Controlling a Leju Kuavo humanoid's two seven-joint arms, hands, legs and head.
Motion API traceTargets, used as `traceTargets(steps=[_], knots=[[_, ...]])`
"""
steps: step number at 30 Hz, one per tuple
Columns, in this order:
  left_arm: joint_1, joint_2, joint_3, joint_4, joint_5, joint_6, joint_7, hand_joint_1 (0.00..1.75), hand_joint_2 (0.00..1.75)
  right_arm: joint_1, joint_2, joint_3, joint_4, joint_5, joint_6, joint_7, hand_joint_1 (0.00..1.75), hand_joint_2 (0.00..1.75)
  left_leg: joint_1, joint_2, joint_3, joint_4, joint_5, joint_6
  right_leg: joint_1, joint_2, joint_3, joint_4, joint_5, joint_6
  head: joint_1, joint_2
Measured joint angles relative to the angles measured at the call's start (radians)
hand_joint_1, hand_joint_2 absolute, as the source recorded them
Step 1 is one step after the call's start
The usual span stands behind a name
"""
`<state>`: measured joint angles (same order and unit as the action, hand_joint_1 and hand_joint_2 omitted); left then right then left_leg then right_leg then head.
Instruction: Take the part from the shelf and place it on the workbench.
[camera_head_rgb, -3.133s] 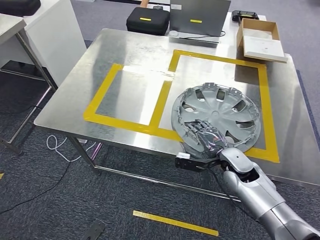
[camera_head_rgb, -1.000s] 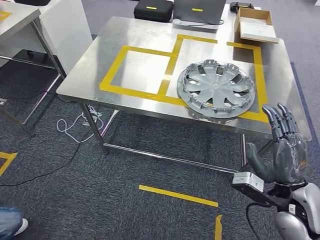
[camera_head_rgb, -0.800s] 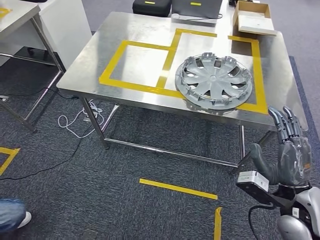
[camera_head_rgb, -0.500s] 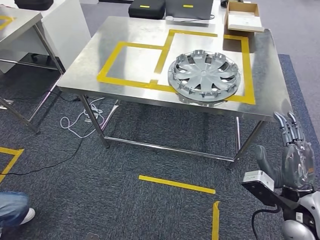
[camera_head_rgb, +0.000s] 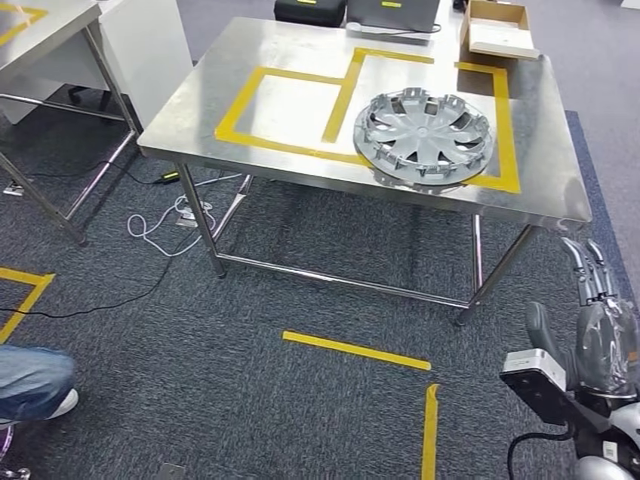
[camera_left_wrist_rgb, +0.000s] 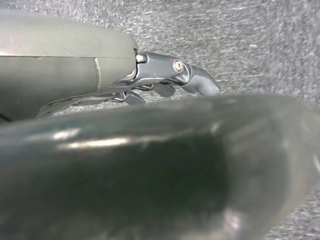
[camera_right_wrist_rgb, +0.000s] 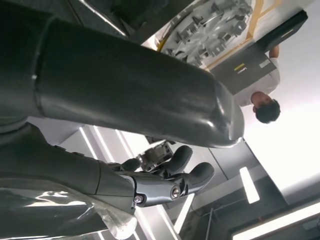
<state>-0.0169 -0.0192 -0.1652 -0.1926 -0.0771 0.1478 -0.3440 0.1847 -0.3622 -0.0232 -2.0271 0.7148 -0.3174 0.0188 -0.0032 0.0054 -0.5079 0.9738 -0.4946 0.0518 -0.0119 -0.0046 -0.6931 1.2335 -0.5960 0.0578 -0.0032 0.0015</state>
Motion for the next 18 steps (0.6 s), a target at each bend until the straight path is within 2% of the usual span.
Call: traceTargets(steps=[1, 2, 3, 5, 6, 7, 10, 11, 13, 15, 16, 17, 18], knots=[[0.0, 0.0, 0.001, 0.0, 0.001, 0.0, 0.0, 0.0, 0.0, 0.003, 0.002, 0.0, 0.0, -0.014, 0.001, -0.002, 0.0, 0.0, -0.002, 0.0, -0.008, 0.001, 0.006, 0.0, 0.0, 0.0, -0.006, 0.032, -0.011, 0.001, 0.0, 0.0], [0.001, -0.001, 0.002, 0.0, 0.002, 0.0, -0.001, 0.0, 0.0, 0.005, 0.004, 0.0, 0.0, -0.03, 0.004, -0.004, 0.0, 0.0, -0.003, 0.0, -0.015, 0.002, 0.011, 0.0, 0.0, 0.0, 0.009, 0.026, -0.003, 0.0, 0.0, 0.0], [0.001, -0.001, 0.002, 0.0, 0.002, 0.0, -0.001, 0.0, 0.0, 0.005, 0.005, -0.001, 0.0, -0.047, 0.006, -0.005, 0.0, 0.0, -0.004, 0.0, -0.02, 0.003, 0.015, -0.001, 0.0, 0.0, 0.044, -0.021, 0.021, -0.002, 0.0, 0.0], [0.001, -0.002, 0.004, 0.0, 0.003, 0.001, -0.002, 0.0, 0.0, 0.005, 0.006, -0.003, 0.0, -0.082, 0.013, -0.008, 0.0, 0.0, -0.007, 0.0, -0.026, 0.009, 0.018, -0.006, 0.001, -0.001, 0.137, -0.166, 0.069, -0.008, 0.0, 0.0], [0.0, -0.002, 0.005, 0.0, 0.003, 0.001, -0.002, 0.0, 0.0, 0.004, 0.006, -0.005, 0.0, -0.096, 0.017, -0.01, 0.0, 0.0, -0.009, 0.001, -0.029, 0.013, 0.019, -0.009, 0.002, -0.002, 0.169, -0.221, 0.08, -0.013, 0.0, 0.0], [0.0, -0.001, 0.006, 0.0, 0.003, 0.001, -0.002, 0.0, 0.0, 0.003, 0.006, -0.007, 0.0, -0.11, 0.021, -0.011, 0.0, 0.0, -0.011, 0.003, -0.032, 0.016, 0.02, -0.012, 0.003, -0.001, 0.185, -0.253, 0.082, -0.017, 0.0, 0.0], [0.0, -0.001, 0.01, 0.0, 0.004, 0.002, -0.002, 0.0, 0.0, 0.005, 0.006, -0.01, -0.001, -0.136, 0.029, -0.013, 0.0, 0.0, -0.011, 0.008, -0.038, 0.022, 0.02, -0.028, 0.003, 0.008, 0.182, -0.263, 0.085, -0.034, 0.0, 0.0], [0.0, 0.0, 0.012, 0.0, 0.004, 0.002, -0.002, 0.0, 0.0, 0.005, 0.006, -0.011, -0.001, -0.139, 0.03, -0.013, 0.0, 0.0, -0.01, 0.008, -0.044, 0.038, 0.006, -0.034, 0.001, 0.011, 0.183, -0.264, 0.09, -0.04, -0.002, 0.0], [0.0, 0.0, 0.014, 0.0, 0.003, 0.002, -0.002, 0.0, 0.0, 0.004, 0.008, -0.012, -0.001, -0.14, 0.03, -0.014, 0.0, 0.0, -0.006, 0.003, -0.078, 0.128, -0.055, -0.046, -0.002, 0.016, 0.185, -0.266, 0.097, -0.05, -0.004, 0.0], [0.0, -0.001, 0.014, 0.0, 0.003, 0.002, -0.002, 0.0, 0.0, 0.004, 0.012, -0.012, -0.001, -0.14, 0.028, -0.015, 0.0, 0.0, -0.002, 0.002, -0.129, 0.257, -0.117, -0.053, -0.002, 0.025, 0.181, -0.264, 0.101, -0.054, -0.005, 0.0], [0.001, -0.001, 0.015, 0.0, 0.003, 0.002, -0.002, 0.0, 0.0, 0.004, 0.014, -0.013, 0.0, -0.14, 0.026, -0.016, 0.0, 0.0, 0.0, 0.002, -0.144, 0.297, -0.127, -0.055, -0.002, 0.031, 0.179, -0.263, 0.101, -0.054, -0.005, 0.0], [0.001, -0.001, 0.016, 0.0, 0.004, 0.002, -0.002, 0.0, 0.0, 0.004, 0.016, -0.014, 0.0, -0.14, 0.025, -0.016, 0.0, 0.0, 0.002, 0.002, -0.144, 0.302, -0.116, -0.055, -0.002, 0.038, 0.178, -0.261, 0.101, -0.054, -0.005, 0.0], [0.001, -0.001, 0.017, 0.0, 0.004, 0.002, -0.002, 0.0, 0.0, 0.005, 0.018, -0.016, 0.0, -0.14, 0.024, -0.016, 0.0, 0.0, 0.004, -0.002, -0.128, 0.268, -0.087, -0.053, -0.002, 0.047, 0.177, -0.258, 0.101, -0.053, -0.005, 0.0]])
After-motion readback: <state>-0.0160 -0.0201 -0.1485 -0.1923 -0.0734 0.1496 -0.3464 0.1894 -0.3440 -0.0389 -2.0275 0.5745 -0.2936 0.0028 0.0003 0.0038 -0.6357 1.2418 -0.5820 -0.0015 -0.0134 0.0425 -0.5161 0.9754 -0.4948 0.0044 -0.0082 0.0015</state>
